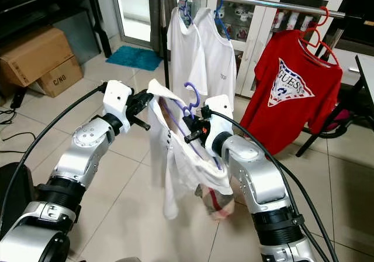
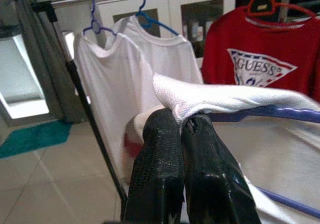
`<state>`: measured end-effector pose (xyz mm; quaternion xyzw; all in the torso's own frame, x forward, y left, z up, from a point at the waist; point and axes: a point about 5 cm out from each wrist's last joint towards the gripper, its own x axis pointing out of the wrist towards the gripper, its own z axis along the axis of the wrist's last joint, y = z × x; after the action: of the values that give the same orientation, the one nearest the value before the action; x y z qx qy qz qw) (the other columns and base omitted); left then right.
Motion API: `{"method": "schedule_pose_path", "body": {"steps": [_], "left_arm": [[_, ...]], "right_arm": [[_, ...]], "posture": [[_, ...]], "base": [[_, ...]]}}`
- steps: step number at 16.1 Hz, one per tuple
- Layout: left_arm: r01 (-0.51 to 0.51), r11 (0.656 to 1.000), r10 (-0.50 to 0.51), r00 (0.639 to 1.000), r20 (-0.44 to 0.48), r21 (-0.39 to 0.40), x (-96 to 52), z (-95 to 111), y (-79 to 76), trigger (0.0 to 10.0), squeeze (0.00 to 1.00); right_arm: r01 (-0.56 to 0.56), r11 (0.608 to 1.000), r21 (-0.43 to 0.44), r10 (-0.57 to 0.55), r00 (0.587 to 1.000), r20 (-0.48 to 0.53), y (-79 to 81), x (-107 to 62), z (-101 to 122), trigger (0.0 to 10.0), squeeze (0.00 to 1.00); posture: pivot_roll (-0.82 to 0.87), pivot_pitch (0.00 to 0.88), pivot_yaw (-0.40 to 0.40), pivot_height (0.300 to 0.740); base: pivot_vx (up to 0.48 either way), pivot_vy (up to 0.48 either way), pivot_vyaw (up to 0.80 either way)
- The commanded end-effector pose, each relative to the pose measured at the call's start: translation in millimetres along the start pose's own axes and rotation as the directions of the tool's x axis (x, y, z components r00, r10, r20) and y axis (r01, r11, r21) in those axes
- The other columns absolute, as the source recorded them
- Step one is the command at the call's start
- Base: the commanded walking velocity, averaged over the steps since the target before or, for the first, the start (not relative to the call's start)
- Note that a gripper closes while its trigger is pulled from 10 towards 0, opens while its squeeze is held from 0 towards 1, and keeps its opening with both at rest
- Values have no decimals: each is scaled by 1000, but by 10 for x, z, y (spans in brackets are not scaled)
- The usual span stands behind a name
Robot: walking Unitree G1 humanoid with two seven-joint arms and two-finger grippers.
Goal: Hang hanger
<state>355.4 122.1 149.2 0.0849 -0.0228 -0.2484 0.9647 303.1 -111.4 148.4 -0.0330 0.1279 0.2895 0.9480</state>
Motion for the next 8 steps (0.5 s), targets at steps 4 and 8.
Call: {"method": "schedule_pose_path", "body": {"steps": [4, 8], "left_arm": [[-127, 985, 135, 989, -66, 116, -74, 5, 235, 0, 0], [-39, 988, 63, 984, -165, 148, -100, -162, 110, 0, 0]], "right_arm": [[15, 1000, -22, -15, 1000, 18, -16, -9, 79, 10000, 0], [-5, 1000, -15, 5, 998, 58, 32, -13, 143, 10000, 0]], "posture": [[-50, 0, 38, 740], [-50, 0, 41, 740]], "base": [[0, 0, 0], [0, 0, 0]]}}
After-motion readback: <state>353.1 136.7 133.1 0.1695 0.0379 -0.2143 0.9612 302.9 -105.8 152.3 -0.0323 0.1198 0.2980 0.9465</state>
